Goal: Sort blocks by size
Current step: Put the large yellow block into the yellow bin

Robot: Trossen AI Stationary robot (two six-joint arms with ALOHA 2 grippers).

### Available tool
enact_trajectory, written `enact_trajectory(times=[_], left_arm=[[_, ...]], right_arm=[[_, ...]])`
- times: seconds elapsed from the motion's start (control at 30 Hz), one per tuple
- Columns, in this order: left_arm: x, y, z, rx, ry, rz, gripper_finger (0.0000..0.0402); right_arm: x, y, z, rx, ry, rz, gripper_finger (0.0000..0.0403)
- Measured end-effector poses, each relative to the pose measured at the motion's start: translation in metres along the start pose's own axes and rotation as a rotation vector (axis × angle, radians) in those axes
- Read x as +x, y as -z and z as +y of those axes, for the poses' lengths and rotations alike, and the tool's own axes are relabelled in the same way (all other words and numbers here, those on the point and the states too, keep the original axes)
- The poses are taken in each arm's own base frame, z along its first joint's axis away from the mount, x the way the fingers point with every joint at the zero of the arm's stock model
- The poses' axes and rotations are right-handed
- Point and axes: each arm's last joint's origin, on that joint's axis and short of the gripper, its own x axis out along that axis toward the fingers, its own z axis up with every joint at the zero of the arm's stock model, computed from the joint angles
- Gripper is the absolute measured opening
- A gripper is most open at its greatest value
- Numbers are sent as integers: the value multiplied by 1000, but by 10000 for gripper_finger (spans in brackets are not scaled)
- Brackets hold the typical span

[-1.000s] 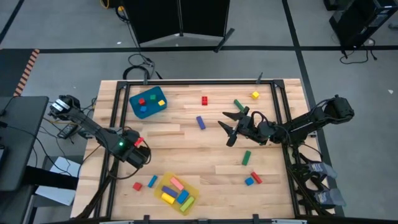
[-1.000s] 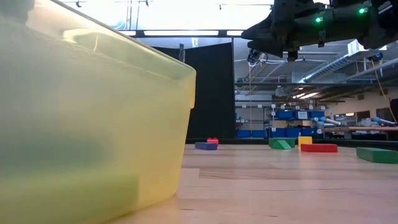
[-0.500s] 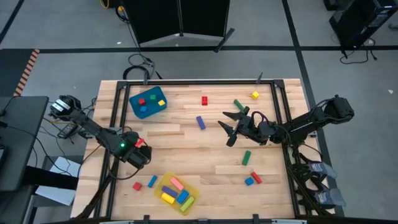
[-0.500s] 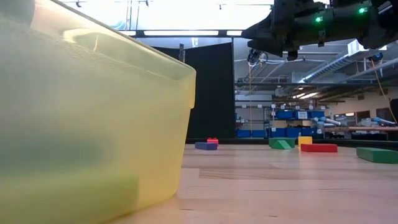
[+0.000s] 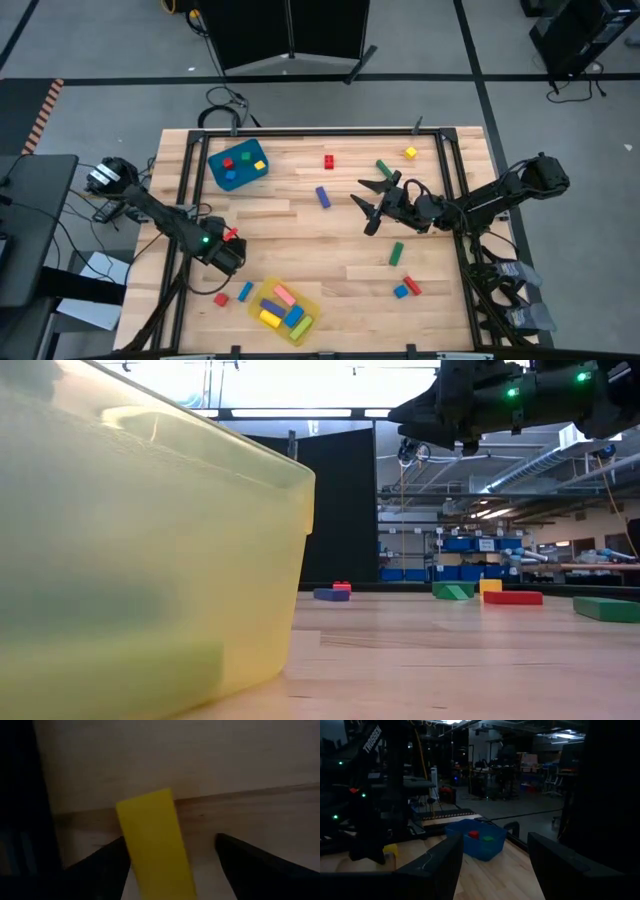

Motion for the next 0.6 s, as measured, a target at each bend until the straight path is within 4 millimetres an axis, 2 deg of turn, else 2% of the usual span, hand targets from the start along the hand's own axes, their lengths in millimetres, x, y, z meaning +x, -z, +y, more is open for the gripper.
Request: enact_trajectory(times=[0.17,0.37,0.6], left_arm=[[1,0,-3,26,34,-20,244],[1,1,-7,131,87,-36,136],[-3,3,-16,340,178,-98,131]], right_arm=[[0,0,0,-4,1,0,233],[0,0,0,-4,2,0,233],[1,0,-1,3,4,0,233]])
